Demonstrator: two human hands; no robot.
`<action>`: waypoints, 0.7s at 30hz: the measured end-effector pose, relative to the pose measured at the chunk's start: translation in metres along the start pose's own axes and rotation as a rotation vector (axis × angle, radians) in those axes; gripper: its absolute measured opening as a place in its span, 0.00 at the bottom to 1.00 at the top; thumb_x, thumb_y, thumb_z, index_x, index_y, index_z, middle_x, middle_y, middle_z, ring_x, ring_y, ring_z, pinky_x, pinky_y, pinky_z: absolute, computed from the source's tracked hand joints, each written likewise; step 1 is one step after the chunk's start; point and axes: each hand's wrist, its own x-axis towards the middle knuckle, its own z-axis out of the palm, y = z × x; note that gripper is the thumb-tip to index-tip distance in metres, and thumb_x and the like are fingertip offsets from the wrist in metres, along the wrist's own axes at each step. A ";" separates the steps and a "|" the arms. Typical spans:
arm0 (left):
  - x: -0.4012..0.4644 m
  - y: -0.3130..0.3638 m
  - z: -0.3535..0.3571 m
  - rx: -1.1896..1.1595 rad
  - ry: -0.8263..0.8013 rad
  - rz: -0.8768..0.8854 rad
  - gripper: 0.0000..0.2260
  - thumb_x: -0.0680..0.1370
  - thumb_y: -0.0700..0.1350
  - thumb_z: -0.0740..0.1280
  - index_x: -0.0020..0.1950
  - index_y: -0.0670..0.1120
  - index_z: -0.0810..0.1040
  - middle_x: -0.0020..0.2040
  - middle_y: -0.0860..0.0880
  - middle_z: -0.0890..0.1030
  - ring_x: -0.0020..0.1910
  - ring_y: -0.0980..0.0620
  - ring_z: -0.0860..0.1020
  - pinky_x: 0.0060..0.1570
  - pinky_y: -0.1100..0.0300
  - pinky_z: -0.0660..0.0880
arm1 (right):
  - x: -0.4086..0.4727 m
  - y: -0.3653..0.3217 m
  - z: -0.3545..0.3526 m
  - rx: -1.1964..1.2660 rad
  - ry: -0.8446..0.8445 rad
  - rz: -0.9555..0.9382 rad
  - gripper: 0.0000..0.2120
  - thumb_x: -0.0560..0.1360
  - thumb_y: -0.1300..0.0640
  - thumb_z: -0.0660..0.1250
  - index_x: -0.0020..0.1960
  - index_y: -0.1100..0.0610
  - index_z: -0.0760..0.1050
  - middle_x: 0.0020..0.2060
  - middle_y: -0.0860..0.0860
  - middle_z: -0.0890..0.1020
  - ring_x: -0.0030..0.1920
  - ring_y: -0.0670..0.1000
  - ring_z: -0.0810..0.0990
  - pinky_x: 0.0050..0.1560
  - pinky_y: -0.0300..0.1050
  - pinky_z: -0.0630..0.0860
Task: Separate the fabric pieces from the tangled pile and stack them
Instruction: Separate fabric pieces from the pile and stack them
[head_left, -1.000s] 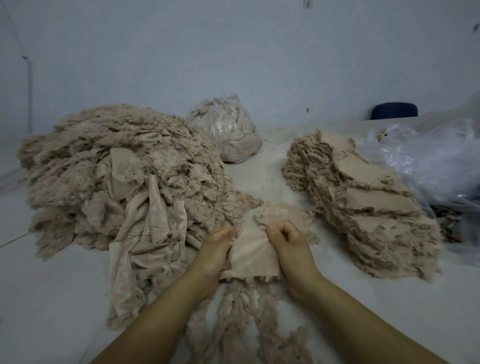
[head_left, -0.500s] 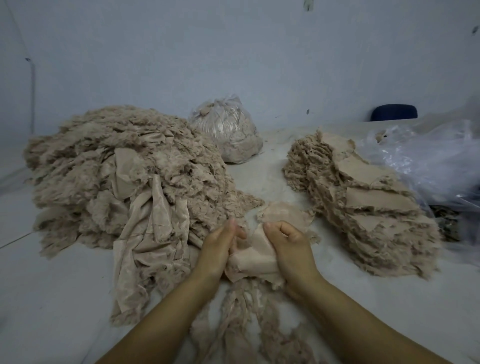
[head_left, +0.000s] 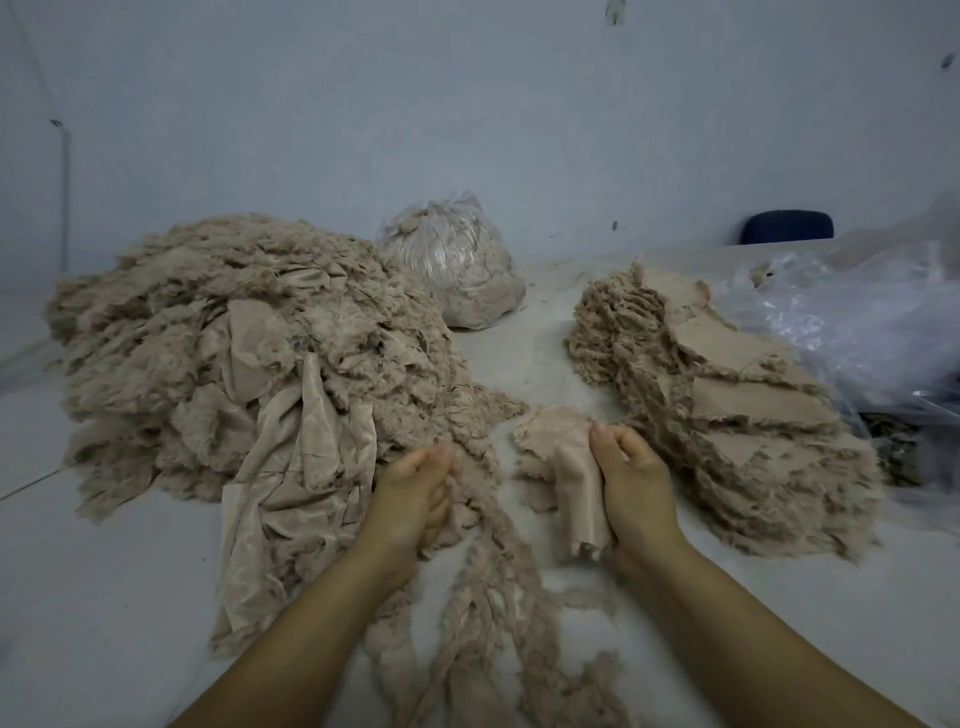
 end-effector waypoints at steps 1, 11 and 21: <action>-0.001 0.000 0.001 0.047 -0.033 0.001 0.12 0.81 0.47 0.60 0.41 0.42 0.73 0.19 0.55 0.60 0.16 0.59 0.55 0.18 0.71 0.52 | 0.001 -0.003 0.001 0.022 -0.025 0.011 0.14 0.80 0.53 0.62 0.38 0.56 0.74 0.26 0.48 0.76 0.27 0.47 0.73 0.26 0.39 0.71; 0.005 0.022 -0.027 1.024 -0.137 0.065 0.19 0.72 0.58 0.70 0.29 0.47 0.72 0.24 0.52 0.70 0.24 0.56 0.68 0.30 0.62 0.64 | 0.078 -0.037 0.008 -0.632 -0.002 -0.101 0.12 0.80 0.52 0.62 0.59 0.58 0.72 0.50 0.56 0.79 0.53 0.58 0.76 0.47 0.45 0.69; 0.009 0.014 -0.039 1.356 -0.233 0.179 0.09 0.76 0.50 0.68 0.46 0.44 0.80 0.48 0.46 0.77 0.45 0.51 0.75 0.40 0.61 0.68 | 0.040 0.011 -0.004 -1.529 -0.281 -0.138 0.16 0.82 0.53 0.52 0.68 0.52 0.68 0.67 0.54 0.66 0.68 0.58 0.60 0.65 0.53 0.60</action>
